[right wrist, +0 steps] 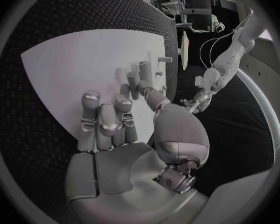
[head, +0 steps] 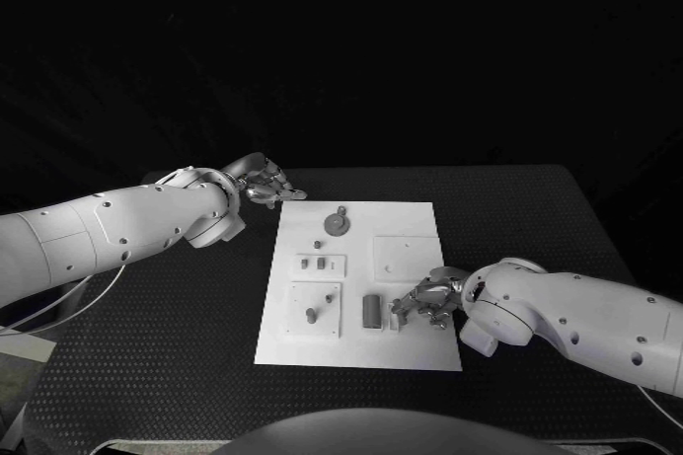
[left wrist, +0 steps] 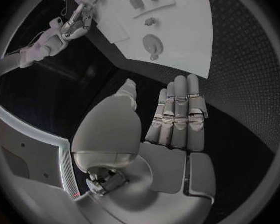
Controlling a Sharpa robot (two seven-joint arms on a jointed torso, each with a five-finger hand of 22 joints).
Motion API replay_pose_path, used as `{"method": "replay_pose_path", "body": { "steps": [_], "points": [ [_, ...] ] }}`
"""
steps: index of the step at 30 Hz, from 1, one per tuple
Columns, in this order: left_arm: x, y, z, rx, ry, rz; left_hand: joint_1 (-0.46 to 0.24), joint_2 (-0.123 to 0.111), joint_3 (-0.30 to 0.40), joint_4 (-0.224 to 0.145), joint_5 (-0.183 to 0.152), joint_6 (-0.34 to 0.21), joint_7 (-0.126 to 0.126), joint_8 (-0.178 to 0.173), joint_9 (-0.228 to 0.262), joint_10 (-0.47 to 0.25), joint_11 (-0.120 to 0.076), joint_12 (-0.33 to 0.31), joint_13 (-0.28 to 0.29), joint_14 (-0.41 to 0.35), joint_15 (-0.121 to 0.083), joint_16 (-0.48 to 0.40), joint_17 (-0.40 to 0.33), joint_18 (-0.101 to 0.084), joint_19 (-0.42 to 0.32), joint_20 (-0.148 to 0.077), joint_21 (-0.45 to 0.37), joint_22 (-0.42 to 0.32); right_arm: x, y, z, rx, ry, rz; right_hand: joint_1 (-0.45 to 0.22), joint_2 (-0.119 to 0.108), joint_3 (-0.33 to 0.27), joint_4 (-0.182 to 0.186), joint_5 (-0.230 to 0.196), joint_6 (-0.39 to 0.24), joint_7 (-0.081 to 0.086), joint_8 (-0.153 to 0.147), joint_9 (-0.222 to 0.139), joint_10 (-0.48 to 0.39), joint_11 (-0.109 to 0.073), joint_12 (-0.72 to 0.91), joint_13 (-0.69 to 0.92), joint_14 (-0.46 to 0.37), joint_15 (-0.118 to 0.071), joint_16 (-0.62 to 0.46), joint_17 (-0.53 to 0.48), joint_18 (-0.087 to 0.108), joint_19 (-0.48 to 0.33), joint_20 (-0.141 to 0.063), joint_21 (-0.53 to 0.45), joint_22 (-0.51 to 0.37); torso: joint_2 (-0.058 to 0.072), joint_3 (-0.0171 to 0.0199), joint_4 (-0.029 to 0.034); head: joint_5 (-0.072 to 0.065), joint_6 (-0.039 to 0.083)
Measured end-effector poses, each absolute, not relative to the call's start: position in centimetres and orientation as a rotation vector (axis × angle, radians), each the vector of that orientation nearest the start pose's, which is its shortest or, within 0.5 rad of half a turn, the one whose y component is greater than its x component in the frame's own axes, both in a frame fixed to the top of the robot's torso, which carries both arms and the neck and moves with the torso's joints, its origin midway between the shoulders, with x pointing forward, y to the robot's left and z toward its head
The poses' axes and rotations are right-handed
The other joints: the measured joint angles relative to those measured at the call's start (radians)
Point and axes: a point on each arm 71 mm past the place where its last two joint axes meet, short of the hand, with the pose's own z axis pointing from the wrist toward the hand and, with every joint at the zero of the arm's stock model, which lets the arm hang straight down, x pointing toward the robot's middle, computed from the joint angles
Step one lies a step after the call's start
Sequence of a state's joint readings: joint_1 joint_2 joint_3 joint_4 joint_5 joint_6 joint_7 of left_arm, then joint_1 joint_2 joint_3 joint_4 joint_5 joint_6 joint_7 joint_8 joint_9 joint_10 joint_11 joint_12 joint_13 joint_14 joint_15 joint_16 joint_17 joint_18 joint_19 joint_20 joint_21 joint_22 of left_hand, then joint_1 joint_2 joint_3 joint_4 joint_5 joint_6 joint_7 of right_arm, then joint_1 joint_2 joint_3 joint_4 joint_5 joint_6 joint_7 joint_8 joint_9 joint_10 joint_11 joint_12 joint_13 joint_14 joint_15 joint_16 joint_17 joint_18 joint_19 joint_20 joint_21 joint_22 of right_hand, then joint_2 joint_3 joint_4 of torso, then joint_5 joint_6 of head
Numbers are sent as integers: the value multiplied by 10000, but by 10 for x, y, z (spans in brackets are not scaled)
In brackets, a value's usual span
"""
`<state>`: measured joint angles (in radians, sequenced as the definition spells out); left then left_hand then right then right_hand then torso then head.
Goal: Assemble the parts on the task board
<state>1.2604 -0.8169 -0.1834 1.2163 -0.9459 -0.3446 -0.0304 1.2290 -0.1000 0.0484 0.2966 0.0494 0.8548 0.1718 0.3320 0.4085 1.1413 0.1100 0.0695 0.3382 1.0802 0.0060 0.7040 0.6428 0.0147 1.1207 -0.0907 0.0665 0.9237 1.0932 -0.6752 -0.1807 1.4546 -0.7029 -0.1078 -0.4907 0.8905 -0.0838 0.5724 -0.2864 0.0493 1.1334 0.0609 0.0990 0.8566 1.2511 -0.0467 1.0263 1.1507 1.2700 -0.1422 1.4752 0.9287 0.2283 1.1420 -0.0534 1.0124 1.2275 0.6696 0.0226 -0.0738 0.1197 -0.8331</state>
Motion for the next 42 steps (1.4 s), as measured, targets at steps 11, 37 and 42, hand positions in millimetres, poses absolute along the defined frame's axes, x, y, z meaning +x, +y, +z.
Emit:
{"method": "replay_pose_path", "body": {
  "steps": [11,37,42],
  "points": [
    [529,297,-221,-3843,17684,-5782,0,0,0,0,0,0,0,0,0,0,0,0,1,-3,3,0,6,0,0,0,0,1,431,-156,-324,5635,24806,5690,-356,-111,-108,51,0,25,16,-44,-28,0,-1,0,-11,16,17,0,-143,30,0,1,0,-58,0,6,5,12,-24],
    [529,297,-221,-3839,17705,-5776,0,0,-28,-27,0,-1,0,0,-19,1,-1,0,-7,-14,14,0,3,0,0,0,0,-7,425,-149,-325,4833,24888,5662,-425,-53,-23,-33,1,52,-17,-86,-48,-2,1,-1,-9,-24,-17,0,-179,36,70,-34,0,-93,-2,-7,7,55,-63],
    [530,297,-221,-3836,17709,-5778,0,0,-28,-27,0,0,0,0,-18,1,-1,0,-7,-14,14,0,3,0,0,0,0,-7,424,-148,-325,4772,24897,5741,-349,23,29,-53,1,53,-19,-89,-48,-2,1,-1,-8,-23,-16,0,-170,36,72,-35,0,-93,-2,-7,7,57,-60]
  ]
}}
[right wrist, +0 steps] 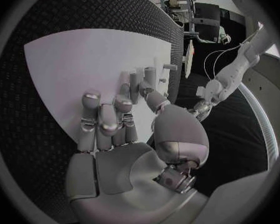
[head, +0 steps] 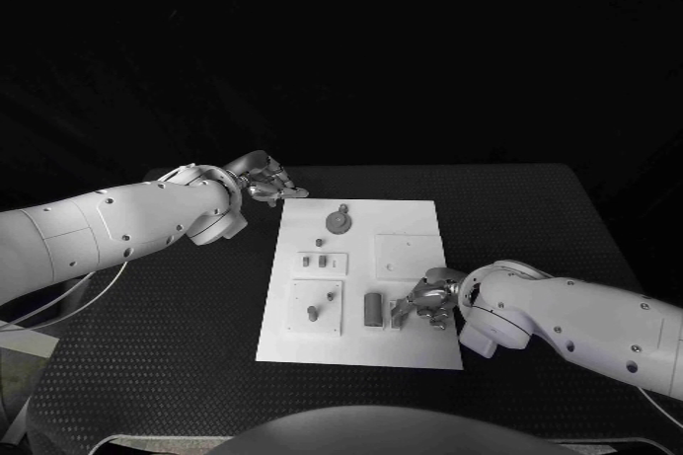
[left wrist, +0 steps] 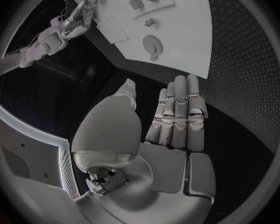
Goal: Assemble the parts on the task board
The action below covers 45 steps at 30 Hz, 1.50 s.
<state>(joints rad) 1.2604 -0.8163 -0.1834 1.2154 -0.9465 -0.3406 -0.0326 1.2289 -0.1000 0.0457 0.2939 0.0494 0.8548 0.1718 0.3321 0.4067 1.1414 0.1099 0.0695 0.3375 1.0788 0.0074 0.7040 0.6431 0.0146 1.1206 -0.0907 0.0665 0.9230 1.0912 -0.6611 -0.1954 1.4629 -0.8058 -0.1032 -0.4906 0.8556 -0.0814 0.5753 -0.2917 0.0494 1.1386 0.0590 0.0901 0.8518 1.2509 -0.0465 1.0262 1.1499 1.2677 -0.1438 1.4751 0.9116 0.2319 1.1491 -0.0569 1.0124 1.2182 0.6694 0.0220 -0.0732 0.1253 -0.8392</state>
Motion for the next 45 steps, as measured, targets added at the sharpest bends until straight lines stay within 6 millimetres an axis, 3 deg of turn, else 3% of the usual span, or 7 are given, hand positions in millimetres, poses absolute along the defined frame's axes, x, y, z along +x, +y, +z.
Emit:
{"method": "replay_pose_path", "body": {
  "steps": [12,27,33,42,45],
  "points": [
    [529,297,-221,-3838,17722,-5773,0,0,-22,22,0,0,0,0,1,0,0,0,1,0,0,0,9,0,0,0,0,-9,422,-147,-325,4540,24817,5810,399,208,156,-21,-1,-1,-3,-3,-4,-1,1,0,1,-9,14,0,21,0,-1,2,0,0,-2,3,-1,17,0],
    [529,297,-221,-3842,17740,-5768,0,0,-22,22,0,0,0,0,-9,0,0,0,2,0,1,0,7,0,0,0,0,-17,423,-147,-325,4500,24748,5817,393,203,149,-14,-1,36,4,-4,4,-2,1,0,1,5,31,0,14,0,-2,4,0,1,-2,2,-3,30,19],
    [529,297,-221,-3849,17752,-5759,0,0,-22,22,0,0,0,0,-8,1,0,0,2,-1,1,0,6,0,0,0,0,-16,424,-148,-325,4564,24674,5821,-117,-296,-196,162,0,16,23,-52,13,-1,1,-15,1,5,33,0,-65,1,13,19,0,0,-2,0,-3,29,34],
    [529,297,-221,-3853,17763,-5752,0,0,-21,21,0,0,0,0,-16,1,0,0,2,-1,1,0,6,0,0,0,0,-16,424,-147,-325,4544,24692,5846,-620,-703,-290,262,0,-53,88,-111,-1,-38,38,-87,2,-71,-6,0,-207,1,12,21,-1,-69,1,1,-8,22,38],
    [529,297,-221,-3853,17765,-5750,0,0,-21,21,0,0,0,0,-16,1,0,0,2,-1,1,0,6,1,0,0,0,-16,424,-147,-325,4537,24700,5846,-658,-741,-211,363,0,-56,90,-111,-1,-38,38,-87,2,-73,-6,0,-226,1,11,21,-38,-81,1,3,-8,15,39]
  ]
}}
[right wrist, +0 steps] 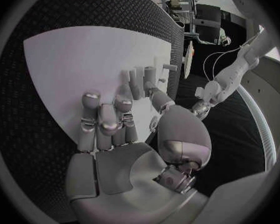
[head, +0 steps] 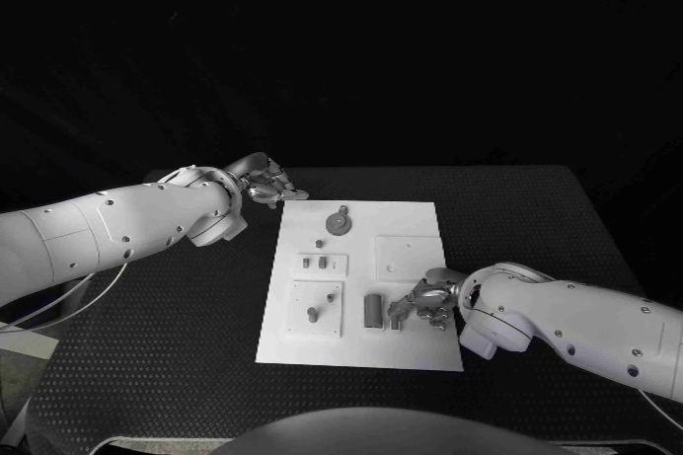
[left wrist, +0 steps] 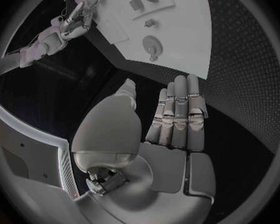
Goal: Assemble the parts on the task board
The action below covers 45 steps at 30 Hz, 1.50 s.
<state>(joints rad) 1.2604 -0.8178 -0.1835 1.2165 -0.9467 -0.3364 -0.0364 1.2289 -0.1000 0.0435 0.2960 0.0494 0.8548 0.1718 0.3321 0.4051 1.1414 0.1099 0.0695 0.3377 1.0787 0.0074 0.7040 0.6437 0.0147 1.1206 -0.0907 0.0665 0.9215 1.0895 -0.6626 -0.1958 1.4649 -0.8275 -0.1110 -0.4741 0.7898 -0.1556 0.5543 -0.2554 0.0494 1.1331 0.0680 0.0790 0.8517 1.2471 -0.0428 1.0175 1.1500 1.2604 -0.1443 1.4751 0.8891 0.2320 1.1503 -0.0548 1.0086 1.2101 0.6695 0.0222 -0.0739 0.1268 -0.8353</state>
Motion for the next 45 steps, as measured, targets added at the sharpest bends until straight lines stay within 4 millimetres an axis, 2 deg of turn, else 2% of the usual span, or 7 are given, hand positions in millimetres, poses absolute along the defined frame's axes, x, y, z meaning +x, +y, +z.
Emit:
{"method": "replay_pose_path", "body": {
  "steps": [6,14,22,33,37,40,45],
  "points": [
    [529,297,-221,-3852,17768,-5748,0,0,0,0,0,0,0,0,0,0,0,0,-9,0,0,0,-1,-1,0,0,0,-9,424,-147,-325,4502,24733,5859,44,-141,125,57,0,-1,-1,0,4,-1,0,0,0,-31,30,0,-39,0,-14,14,0,-9,0,4,0,-2,1],
    [529,297,-221,-3854,17771,-5742,0,0,1,-1,0,0,0,0,1,0,0,0,-8,0,0,0,-2,0,0,0,0,-8,424,-148,-325,4497,24708,5864,149,-36,201,3,0,-11,-13,0,0,0,0,0,0,-30,31,0,-36,0,-15,15,0,-8,0,4,0,-6,-8],
    [529,298,-221,-3854,17774,-5741,0,0,1,-1,0,0,0,0,-7,0,0,0,-8,0,0,0,8,0,0,0,0,-8,424,-156,-323,4414,24415,5789,25,-160,172,87,0,-15,-20,0,13,-1,0,0,12,-29,34,0,17,0,-16,16,0,-18,-2,0,6,-11,4],
    [529,298,-221,-3862,17771,-5728,0,0,-26,-29,0,0,0,0,-7,0,0,0,-7,0,0,0,6,0,0,0,0,-16,426,-172,-314,3771,23213,5971,333,-863,573,265,0,-480,-57,-152,-71,-169,165,0,39,-212,113,-47,-245,-1,-34,-43,0,-72,-5,-3,6,9,17],
    [529,299,-221,-3861,17770,-5729,30,30,-26,-29,0,0,0,0,-7,0,0,0,-7,0,0,0,6,0,0,0,0,-16,429,-173,-309,3105,22410,6441,900,-707,740,40,0,-716,-72,-152,-118,-270,231,0,80,-221,195,-46,-245,0,-46,-65,-1,-71,-5,3,6,12,19],
    [529,299,-221,-3861,17770,-5728,41,41,-26,-29,0,0,0,0,-15,0,0,0,-6,0,0,0,6,0,0,0,0,-16,430,-172,-304,2312,21744,6884,1588,-261,1014,-266,0,-766,-55,-117,-108,-270,231,0,91,-221,195,-47,-245,-1,-68,-113,-1,-71,-1,9,5,13,19],
    [529,298,-221,-3860,17769,-5727,41,41,-26,-29,0,0,0,0,-15,0,-1,0,-6,22,-21,0,5,0,0,0,0,-15,430,-166,-298,988,20844,7568,2111,29,832,-356,0,-779,-46,-115,-96,-323,284,0,96,-265,239,-83,-245,-3,-71,-116,-1,-48,1,14,-1,-3,26]
  ]
}}
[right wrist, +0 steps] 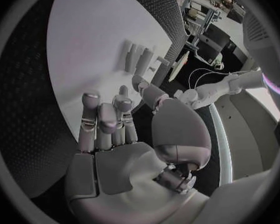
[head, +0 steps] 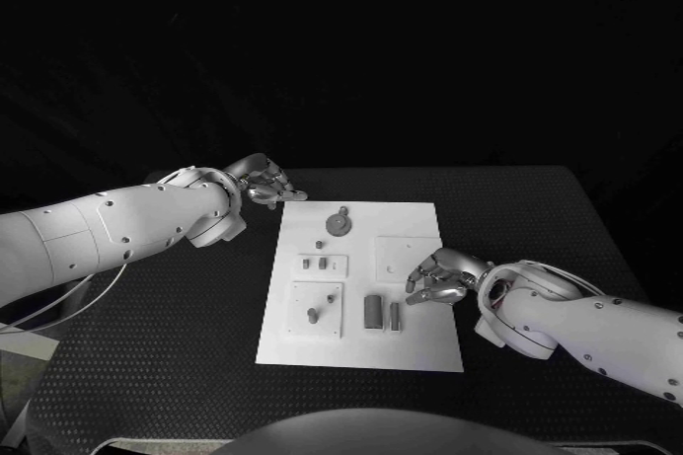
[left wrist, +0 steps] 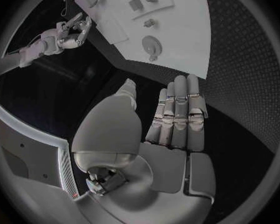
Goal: Assemble the parts on the task board
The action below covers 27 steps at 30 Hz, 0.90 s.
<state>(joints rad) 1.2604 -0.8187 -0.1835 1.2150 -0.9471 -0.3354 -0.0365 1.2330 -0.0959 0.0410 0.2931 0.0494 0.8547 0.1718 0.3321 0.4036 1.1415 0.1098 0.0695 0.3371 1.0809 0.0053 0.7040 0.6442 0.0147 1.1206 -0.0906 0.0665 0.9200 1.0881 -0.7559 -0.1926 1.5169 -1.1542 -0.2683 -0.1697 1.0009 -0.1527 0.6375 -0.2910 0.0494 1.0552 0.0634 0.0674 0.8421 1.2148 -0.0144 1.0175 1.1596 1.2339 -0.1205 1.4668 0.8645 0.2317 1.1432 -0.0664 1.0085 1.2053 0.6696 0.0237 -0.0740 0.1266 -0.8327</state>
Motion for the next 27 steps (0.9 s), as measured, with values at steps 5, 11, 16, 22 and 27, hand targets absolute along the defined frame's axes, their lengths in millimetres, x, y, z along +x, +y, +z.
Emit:
{"method": "replay_pose_path", "body": {
  "steps": [5,11,16,22,27],
  "points": [
    [529,298,-222,-3854,17772,-5735,0,0,0,0,0,0,0,-29,0,2,-2,0,0,6,-6,0,0,0,0,0,0,0,428,-160,-296,-54,20350,7891,315,234,-56,1,0,-81,10,0,-49,-37,35,0,0,-34,33,-12,-8,-11,-47,-35,0,0,0,4,-2,-2,6],
    [529,298,-222,-3854,17772,-5730,31,30,0,0,0,0,0,-39,0,3,-2,0,0,5,-6,0,9,0,0,0,0,-9,426,-156,-297,-793,20141,8022,243,888,-135,197,0,-134,30,0,-99,-89,54,0,-1,-71,70,-12,-8,-14,-130,26,1,0,1,0,0,-4,-1],
    [530,297,-222,-3854,17775,-5728,39,39,-26,26,0,0,0,-39,-11,3,-2,0,0,5,-5,-39,8,0,0,0,0,-9,425,-150,-300,-1289,20137,8089,206,1055,-135,196,0,-172,65,0,-119,-125,89,0,-2,-88,87,-12,-8,-13,-145,41,1,-1,1,-5,7,-12,-4],
    [530,298,-222,-3859,17777,-5719,39,39,-26,26,0,0,0,-39,-10,6,-5,0,0,2,-3,-39,7,0,0,0,0,-8,423,-144,-305,-1671,20222,8089,142,1119,-165,166,0,-195,87,0,-163,-126,88,0,-3,-101,100,-12,-8,-14,-164,61,1,10,1,-17,12,-12,-15],
    [530,298,-222,-3858,17780,-5720,39,39,-26,26,0,0,0,-39,-10,16,-15,0,0,1,-1,-39,7,1,0,0,0,-8,420,-140,-308,-1906,20295,8102,73,1267,-152,121,0,-284,71,0,-243,-164,120,0,-3,-136,134,-12,-8,-13,-182,80,1,10,0,-17,12,-7,-17]
  ]
}}
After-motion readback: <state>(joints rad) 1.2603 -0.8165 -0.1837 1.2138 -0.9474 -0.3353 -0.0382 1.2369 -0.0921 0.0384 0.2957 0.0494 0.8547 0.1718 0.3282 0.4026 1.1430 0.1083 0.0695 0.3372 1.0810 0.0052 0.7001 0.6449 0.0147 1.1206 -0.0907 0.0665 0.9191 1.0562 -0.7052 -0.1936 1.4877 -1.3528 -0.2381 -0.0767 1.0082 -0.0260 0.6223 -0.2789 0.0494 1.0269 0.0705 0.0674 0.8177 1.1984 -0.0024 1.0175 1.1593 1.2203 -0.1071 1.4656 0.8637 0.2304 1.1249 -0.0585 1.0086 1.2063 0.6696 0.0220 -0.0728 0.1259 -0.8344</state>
